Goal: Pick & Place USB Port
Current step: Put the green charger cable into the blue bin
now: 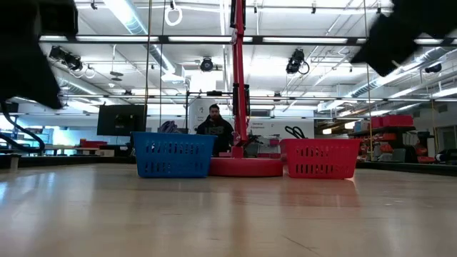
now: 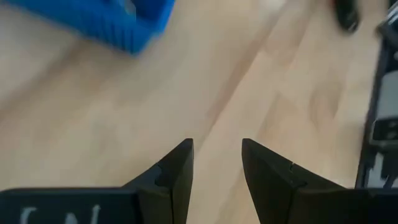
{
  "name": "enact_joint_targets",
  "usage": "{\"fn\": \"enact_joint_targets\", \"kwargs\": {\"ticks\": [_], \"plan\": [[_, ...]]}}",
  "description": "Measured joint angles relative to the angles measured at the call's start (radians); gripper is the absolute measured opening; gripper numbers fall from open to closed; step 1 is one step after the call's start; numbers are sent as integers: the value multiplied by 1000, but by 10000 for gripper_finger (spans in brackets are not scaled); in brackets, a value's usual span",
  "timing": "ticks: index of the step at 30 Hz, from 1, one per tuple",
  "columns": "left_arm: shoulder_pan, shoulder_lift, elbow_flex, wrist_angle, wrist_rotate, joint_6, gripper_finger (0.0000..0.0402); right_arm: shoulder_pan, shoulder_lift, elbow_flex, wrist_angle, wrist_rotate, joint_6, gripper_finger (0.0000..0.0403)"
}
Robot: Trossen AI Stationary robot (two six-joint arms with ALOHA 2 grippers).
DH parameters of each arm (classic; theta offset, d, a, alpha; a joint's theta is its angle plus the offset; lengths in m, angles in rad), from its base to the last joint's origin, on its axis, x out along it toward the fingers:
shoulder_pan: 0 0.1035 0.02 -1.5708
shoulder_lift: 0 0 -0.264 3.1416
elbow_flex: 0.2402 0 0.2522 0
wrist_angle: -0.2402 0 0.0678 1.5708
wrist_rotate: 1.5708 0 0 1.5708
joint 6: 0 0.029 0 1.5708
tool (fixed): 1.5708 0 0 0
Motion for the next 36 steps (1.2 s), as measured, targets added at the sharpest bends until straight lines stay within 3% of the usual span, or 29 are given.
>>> {"fn": "enact_joint_targets", "kwargs": {"ticks": [7,15,19,36], "plan": [[-42,-55,0,27,-102,109,142,125,143,-1,-7,-117,259,102],[-44,-54,0,46,-131,133,142,167,131,0,-15,-149,364,102],[-44,-54,0,47,-141,133,142,165,122,1,-148,-177,437,102],[-44,-52,0,74,-157,133,142,137,118,1,-183,-164,432,102]]}}
